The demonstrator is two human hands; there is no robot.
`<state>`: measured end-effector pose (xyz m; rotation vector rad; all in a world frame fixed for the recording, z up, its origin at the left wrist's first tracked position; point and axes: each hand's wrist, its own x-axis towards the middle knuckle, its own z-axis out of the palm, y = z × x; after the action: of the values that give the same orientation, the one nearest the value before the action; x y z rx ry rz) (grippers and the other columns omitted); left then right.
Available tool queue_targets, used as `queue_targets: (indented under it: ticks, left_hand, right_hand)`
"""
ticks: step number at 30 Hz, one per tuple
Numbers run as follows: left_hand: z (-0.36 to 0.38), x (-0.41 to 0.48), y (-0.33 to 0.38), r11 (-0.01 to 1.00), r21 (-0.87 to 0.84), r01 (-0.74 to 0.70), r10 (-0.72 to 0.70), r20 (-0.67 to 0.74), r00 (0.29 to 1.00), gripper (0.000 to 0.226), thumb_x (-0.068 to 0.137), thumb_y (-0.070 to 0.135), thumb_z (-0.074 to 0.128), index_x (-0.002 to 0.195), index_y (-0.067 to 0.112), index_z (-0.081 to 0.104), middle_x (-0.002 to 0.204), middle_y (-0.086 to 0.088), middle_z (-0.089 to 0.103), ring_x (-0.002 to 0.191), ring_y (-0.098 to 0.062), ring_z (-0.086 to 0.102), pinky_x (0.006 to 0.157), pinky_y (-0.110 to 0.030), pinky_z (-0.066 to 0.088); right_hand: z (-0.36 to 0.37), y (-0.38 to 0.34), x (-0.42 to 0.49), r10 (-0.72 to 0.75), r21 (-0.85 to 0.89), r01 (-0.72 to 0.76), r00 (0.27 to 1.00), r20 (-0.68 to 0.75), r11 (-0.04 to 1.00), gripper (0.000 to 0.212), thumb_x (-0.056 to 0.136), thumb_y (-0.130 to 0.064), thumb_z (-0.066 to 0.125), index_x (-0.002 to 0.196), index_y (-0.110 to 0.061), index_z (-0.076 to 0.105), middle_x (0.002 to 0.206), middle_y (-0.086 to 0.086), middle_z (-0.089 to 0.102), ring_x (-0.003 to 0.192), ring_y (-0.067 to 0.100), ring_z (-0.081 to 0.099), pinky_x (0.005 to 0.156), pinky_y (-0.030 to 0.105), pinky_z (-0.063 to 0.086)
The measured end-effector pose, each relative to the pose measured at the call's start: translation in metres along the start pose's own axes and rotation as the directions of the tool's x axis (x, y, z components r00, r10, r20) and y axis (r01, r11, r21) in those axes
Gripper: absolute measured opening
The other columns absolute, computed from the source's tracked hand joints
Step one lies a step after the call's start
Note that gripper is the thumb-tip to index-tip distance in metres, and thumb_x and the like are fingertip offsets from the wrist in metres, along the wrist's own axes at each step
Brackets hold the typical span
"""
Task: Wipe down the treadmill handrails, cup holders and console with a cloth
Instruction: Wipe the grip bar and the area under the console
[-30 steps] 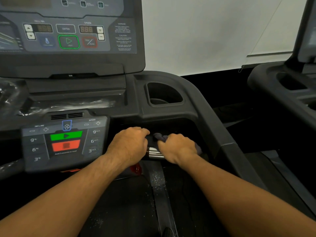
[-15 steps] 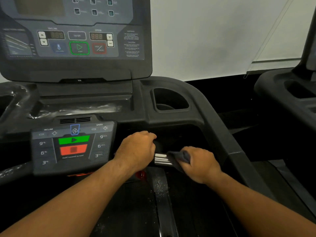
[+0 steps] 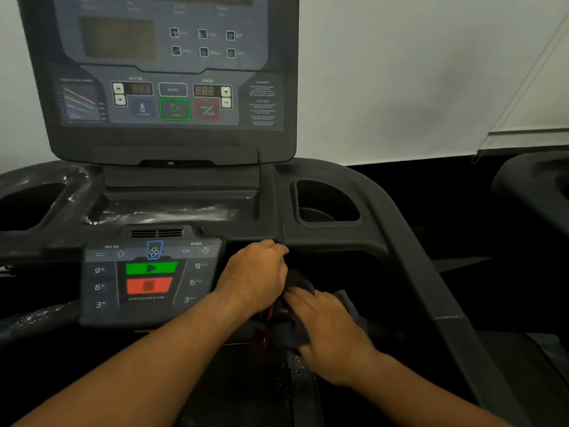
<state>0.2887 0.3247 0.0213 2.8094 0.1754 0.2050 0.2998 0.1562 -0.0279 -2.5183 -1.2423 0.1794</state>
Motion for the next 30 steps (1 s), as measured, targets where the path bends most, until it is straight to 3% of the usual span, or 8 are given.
queue_targets:
  ticks: [1,3,6,9,11,16,22,30]
  left_hand:
    - [-0.001,0.004,-0.001,1.000,0.021,0.004,-0.004,-0.011,1.000,0.034,0.100,0.025,0.044,0.129,0.020,0.060,0.127,0.004,0.061,0.116,-0.014,0.056,0.097,-0.028,0.045]
    - [-0.006,0.014,-0.004,0.996,0.088,0.012,-0.007,-0.050,0.999,0.030,0.099,0.026,0.045,0.122,0.019,0.063,0.122,0.003,0.062,0.112,-0.014,0.054,0.093,-0.025,0.044]
    - [-0.014,0.028,-0.009,0.987,0.152,0.057,-0.046,-0.076,0.996,0.031,0.099,0.029,0.046,0.122,0.016,0.062,0.124,0.003,0.058,0.114,-0.015,0.050,0.094,-0.026,0.041]
    - [-0.018,0.045,-0.013,0.968,0.219,0.121,-0.127,0.013,0.992,0.031,0.097,0.032,0.051,0.119,0.013,0.062,0.123,-0.001,0.058,0.113,-0.019,0.051,0.091,-0.029,0.043]
    - [-0.017,0.054,-0.012,0.959,0.227,0.173,-0.194,0.073,0.978,0.029,0.095,0.031,0.055,0.114,0.011,0.063,0.118,-0.004,0.059,0.109,-0.022,0.055,0.082,-0.030,0.045]
    - [-0.011,0.066,-0.026,0.951,0.272,0.149,-0.190,0.131,0.973,0.034,0.092,0.041,0.058,0.115,0.017,0.065,0.120,-0.001,0.061,0.110,-0.021,0.059,0.087,-0.033,0.051]
    - [-0.017,0.065,-0.035,0.958,0.270,0.094,-0.135,0.139,0.981,0.042,0.093,0.047,0.057,0.126,0.022,0.063,0.132,0.004,0.057,0.119,-0.018,0.053,0.097,-0.039,0.048]
    - [-0.014,0.066,-0.033,0.945,0.322,0.064,-0.120,0.156,0.980,0.041,0.095,0.047,0.054,0.121,0.017,0.061,0.123,-0.001,0.059,0.111,-0.021,0.057,0.085,-0.034,0.050]
  right_hand:
    - [-0.007,0.011,-0.005,-0.011,0.062,0.004,0.992,0.127,0.998,0.064,0.085,-0.029,0.057,0.145,-0.025,0.035,0.150,-0.013,0.035,0.134,0.010,0.033,0.111,0.018,0.016]
    - [-0.022,0.036,-0.002,0.033,0.224,-0.078,0.980,0.197,0.972,0.066,0.081,-0.016,0.061,0.143,-0.026,0.041,0.146,-0.011,0.044,0.133,0.006,0.040,0.109,0.014,0.024]
    - [-0.051,0.057,0.034,0.156,0.359,-0.124,0.986,-0.063,0.925,0.051,0.076,-0.008,0.069,0.125,-0.019,0.058,0.117,-0.001,0.066,0.110,0.013,0.061,0.093,0.018,0.045]
    - [-0.094,0.050,0.090,0.196,0.389,-0.073,0.938,-0.287,0.918,0.040,0.073,-0.006,0.073,0.111,-0.011,0.061,0.104,0.000,0.062,0.089,0.002,0.059,0.074,0.010,0.039]
    - [-0.107,0.041,0.131,0.205,0.385,-0.084,0.936,-0.286,0.919,0.025,0.074,0.000,0.068,0.097,-0.005,0.058,0.095,0.001,0.053,0.072,-0.008,0.055,0.061,0.007,0.037]
    - [-0.079,0.038,0.190,0.242,0.040,-0.241,0.970,-0.021,0.970,0.014,0.083,-0.017,0.063,0.096,-0.010,0.063,0.109,0.010,0.060,0.101,0.028,0.058,0.085,0.034,0.048]
    - [-0.061,0.042,0.148,0.129,-0.075,-0.135,0.988,-0.081,0.988,0.021,0.082,-0.025,0.058,0.101,-0.024,0.067,0.111,-0.003,0.061,0.106,0.022,0.053,0.089,0.036,0.043]
    - [-0.054,0.039,0.115,-0.011,-0.049,0.005,0.993,-0.121,0.999,0.023,0.087,-0.024,0.055,0.107,-0.023,0.066,0.115,-0.007,0.061,0.106,0.018,0.050,0.093,0.035,0.038]
